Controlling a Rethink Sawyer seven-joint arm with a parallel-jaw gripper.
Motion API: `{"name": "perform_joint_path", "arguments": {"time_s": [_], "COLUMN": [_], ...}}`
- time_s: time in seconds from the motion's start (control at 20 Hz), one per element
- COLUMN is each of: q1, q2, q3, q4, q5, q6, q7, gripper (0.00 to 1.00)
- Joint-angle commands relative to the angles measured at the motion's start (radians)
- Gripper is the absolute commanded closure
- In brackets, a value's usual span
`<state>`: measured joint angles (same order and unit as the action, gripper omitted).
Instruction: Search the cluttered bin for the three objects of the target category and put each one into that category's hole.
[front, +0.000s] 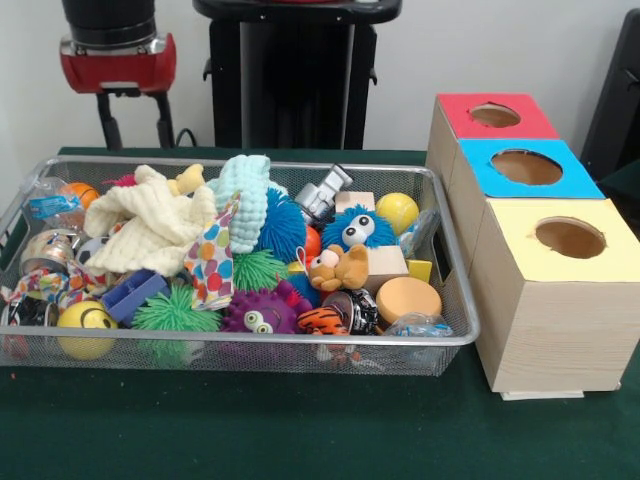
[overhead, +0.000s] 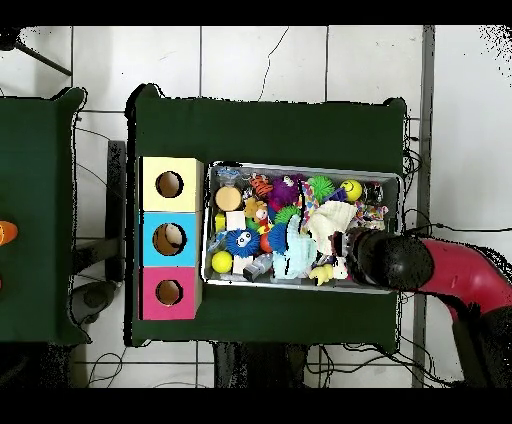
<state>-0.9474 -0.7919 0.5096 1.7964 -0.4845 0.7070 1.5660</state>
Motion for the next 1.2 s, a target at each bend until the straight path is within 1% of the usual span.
{"name": "perform_joint_path", "arguments": {"time_s": [0.05, 0.3, 0.4, 0.8, 1.1, 1.2], "q1": [-0.040, -0.043, -0.043, -0.060, -0.064, -0.065], "q2": [0.069, 0.101, 0.115, 0.087, 0.074, 0.078], "q3": [0.098, 0.119, 0.124, 0.153, 0.151, 0.148], "q4": [-0.147, -0.222, -0.236, -0.201, -0.189, -0.196], "q5": [-0.058, -0.081, -0.086, -0.088, -0.093, -0.096], "q6": [0.187, 0.249, 0.265, 0.259, 0.299, 0.309], "q7": [-0.355, -0.375, -0.372, -0.349, -0.337, -0.339], "gripper": [0.00, 0.00, 0.00, 0.00, 0.00, 0.00]}}
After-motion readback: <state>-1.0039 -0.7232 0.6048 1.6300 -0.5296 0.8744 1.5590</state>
